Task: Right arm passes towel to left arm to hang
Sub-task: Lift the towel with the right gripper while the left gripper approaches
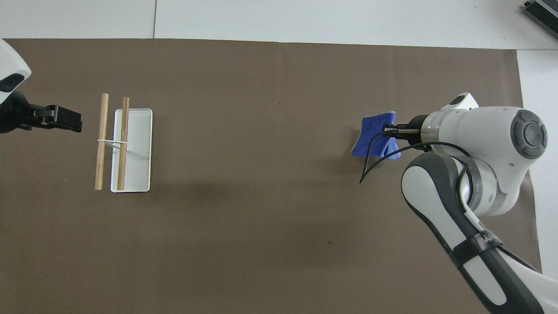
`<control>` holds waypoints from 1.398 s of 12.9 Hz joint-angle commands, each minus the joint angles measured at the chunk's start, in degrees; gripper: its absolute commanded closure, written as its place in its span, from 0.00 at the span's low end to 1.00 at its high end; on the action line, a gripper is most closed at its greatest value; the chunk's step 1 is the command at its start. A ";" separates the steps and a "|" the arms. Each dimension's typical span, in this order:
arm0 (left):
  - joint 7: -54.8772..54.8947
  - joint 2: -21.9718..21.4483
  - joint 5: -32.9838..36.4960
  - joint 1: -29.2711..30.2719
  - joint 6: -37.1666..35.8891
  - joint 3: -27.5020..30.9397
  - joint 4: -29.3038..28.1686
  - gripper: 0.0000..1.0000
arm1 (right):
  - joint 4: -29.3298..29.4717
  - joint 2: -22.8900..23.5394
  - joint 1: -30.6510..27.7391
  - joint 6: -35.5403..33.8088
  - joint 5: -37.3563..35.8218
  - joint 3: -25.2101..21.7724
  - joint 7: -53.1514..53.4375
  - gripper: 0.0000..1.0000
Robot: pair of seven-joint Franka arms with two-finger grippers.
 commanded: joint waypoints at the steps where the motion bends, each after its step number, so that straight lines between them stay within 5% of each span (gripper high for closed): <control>1: 0.05 -1.48 -0.57 -0.27 -0.15 0.48 -1.22 0.00 | 3.34 0.66 -0.22 -0.97 9.08 0.68 0.85 1.00; 6: 0.05 -1.39 -0.66 -0.36 -0.24 0.48 -1.31 0.00 | 6.15 0.93 1.17 1.13 37.27 1.56 0.85 1.00; 10: -0.30 -2.09 -0.57 -0.62 0.20 0.22 -1.40 0.00 | 6.42 1.19 7.75 9.12 53.47 1.56 2.34 1.00; 13: -4.84 -2.36 -1.01 -0.80 0.99 -0.31 -2.10 0.00 | 8.17 2.33 10.23 10.02 60.86 1.56 2.34 1.00; 18: -31.97 -4.73 -12.94 -1.06 9.15 -8.11 -7.29 0.00 | 12.30 5.67 16.02 14.75 65.97 1.56 2.34 1.00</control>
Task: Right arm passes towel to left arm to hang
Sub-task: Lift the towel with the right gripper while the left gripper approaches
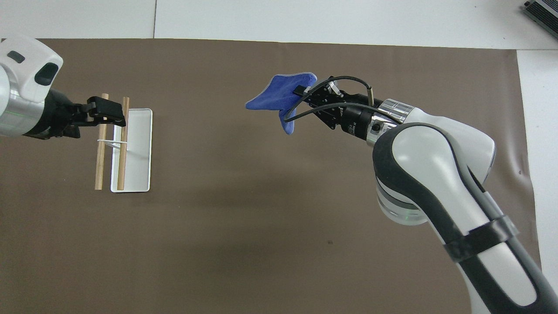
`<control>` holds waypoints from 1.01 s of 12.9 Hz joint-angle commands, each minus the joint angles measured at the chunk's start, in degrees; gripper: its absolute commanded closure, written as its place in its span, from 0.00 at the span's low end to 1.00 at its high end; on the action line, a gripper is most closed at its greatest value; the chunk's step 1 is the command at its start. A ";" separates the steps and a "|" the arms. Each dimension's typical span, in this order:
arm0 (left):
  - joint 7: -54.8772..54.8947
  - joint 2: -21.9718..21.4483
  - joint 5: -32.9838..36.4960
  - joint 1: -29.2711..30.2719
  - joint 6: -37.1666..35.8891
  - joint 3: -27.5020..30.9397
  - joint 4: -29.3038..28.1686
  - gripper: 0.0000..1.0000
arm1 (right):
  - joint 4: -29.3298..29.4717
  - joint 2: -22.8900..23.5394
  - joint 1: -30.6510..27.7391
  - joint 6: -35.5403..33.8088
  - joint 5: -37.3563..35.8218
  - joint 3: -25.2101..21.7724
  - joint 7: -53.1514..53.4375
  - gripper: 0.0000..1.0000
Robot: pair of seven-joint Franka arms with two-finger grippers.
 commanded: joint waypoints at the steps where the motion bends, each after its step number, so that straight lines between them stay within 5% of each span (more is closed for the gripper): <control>1: -14.78 -2.82 -5.81 -0.52 6.77 -2.57 -4.40 0.00 | 3.27 2.32 2.72 3.86 3.17 0.12 0.87 1.00; 4: -30.25 -2.99 -15.04 -0.70 15.98 -4.07 -7.02 0.00 | 3.36 2.41 3.69 4.30 3.96 0.12 0.96 1.00; 9: -51.10 -4.31 -21.19 -0.70 41.10 -9.34 -17.83 0.00 | 3.10 2.50 6.59 6.85 5.81 0.30 0.96 1.00; 13: -57.29 -2.38 -21.56 -1.05 47.47 -11.28 -20.04 0.00 | 3.54 2.50 7.91 9.22 8.52 1.00 2.19 1.00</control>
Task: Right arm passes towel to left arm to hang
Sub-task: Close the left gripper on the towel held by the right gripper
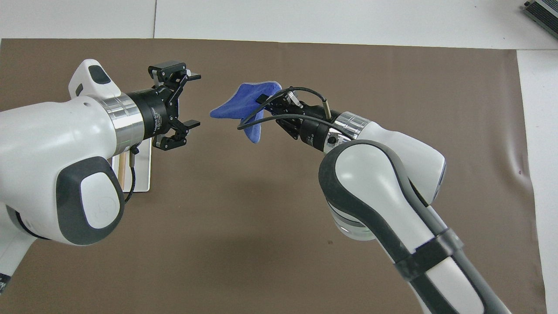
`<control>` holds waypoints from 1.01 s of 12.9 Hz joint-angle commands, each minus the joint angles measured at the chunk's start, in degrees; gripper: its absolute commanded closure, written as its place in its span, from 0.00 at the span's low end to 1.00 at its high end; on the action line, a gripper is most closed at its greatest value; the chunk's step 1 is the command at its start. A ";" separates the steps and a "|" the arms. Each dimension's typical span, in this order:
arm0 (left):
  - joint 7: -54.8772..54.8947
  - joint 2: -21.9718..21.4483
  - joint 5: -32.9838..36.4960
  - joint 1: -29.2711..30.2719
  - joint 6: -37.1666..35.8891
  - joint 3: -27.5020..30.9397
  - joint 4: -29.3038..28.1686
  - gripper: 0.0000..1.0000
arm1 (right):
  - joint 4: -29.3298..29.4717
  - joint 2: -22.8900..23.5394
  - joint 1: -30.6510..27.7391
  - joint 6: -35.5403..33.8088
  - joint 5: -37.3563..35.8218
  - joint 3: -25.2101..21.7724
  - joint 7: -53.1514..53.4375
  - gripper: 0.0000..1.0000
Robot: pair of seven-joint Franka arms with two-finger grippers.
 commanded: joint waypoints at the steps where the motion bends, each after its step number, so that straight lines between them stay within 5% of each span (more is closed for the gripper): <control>1: -1.65 0.05 -1.33 -0.43 4.33 -0.44 -2.63 0.00 | 1.38 0.68 0.27 2.05 3.69 0.71 0.70 1.00; 7: -4.99 2.07 -1.41 -0.52 9.36 -3.08 -3.60 0.00 | 1.99 0.68 0.27 2.05 7.66 0.71 0.70 1.00; 8: -4.90 2.07 -1.41 -0.44 9.36 -3.34 -3.60 0.10 | 1.99 0.68 0.27 2.05 7.66 0.71 0.61 1.00; 11: -4.20 2.07 -1.33 -0.44 9.27 -3.78 -3.51 0.70 | 1.90 0.68 0.27 2.05 7.66 0.71 0.52 1.00; 13: -3.94 2.07 -1.33 -0.44 9.27 -3.79 -3.51 1.00 | 1.90 0.68 0.27 2.05 7.66 0.71 0.52 1.00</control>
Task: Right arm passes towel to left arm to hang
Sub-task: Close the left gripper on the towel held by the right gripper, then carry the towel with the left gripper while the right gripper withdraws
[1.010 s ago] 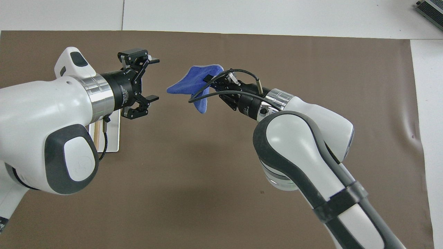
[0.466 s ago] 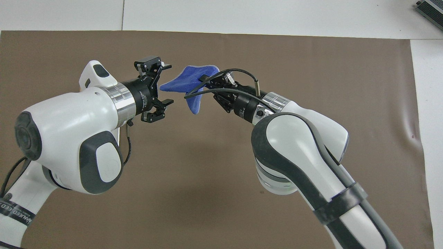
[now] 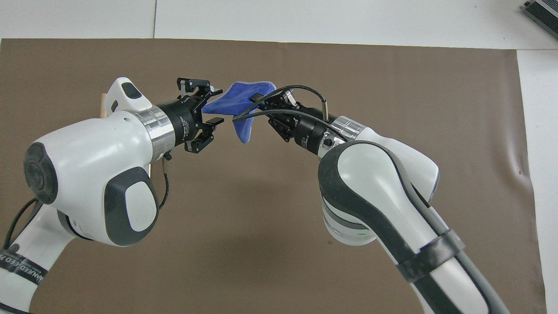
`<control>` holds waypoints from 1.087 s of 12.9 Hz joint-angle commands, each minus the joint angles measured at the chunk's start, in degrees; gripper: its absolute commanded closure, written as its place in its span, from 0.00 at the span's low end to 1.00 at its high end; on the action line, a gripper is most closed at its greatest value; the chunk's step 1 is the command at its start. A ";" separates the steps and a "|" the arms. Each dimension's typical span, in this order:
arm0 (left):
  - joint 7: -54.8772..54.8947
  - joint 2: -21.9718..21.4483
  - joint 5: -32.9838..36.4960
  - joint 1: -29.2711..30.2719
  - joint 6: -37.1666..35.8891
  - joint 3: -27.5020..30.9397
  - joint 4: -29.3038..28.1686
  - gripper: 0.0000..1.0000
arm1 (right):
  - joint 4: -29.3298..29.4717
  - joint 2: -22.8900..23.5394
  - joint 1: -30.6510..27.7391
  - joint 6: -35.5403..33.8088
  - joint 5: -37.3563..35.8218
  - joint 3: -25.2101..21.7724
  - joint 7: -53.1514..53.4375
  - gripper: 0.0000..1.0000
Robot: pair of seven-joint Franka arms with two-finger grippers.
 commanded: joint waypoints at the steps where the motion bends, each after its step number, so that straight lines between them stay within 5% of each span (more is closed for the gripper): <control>1: 0.55 -0.57 -0.97 -0.26 1.38 0.05 -0.75 1.00 | 0.96 0.68 -0.37 0.96 1.26 0.47 0.44 1.00; 5: 2.22 1.36 -0.45 -0.34 6.82 -0.04 1.44 1.00 | 0.78 0.68 -0.37 0.96 1.17 0.47 0.35 1.00; 6: 3.88 1.80 -0.27 -0.34 6.83 -0.13 1.89 1.00 | 0.52 0.68 -0.46 1.05 0.56 0.47 0.09 0.78; 7: 5.11 1.81 -0.27 -0.34 7.00 -0.13 1.98 1.00 | 0.43 0.68 -0.46 1.40 0.38 0.38 0.00 0.08; 8: 5.38 1.81 -0.35 -0.17 7.00 -0.13 1.89 1.00 | 0.34 0.76 -0.46 3.05 0.21 0.38 -1.22 0.00; 10: 5.65 1.72 -0.36 0.36 6.83 0.48 1.63 1.00 | -0.97 0.94 -1.07 4.30 -1.27 0.21 -6.21 0.00; 14: 6.88 1.28 -0.44 0.89 5.86 6.88 -0.83 1.00 | -4.84 0.85 -4.40 5.01 -19.17 -0.15 -9.67 0.00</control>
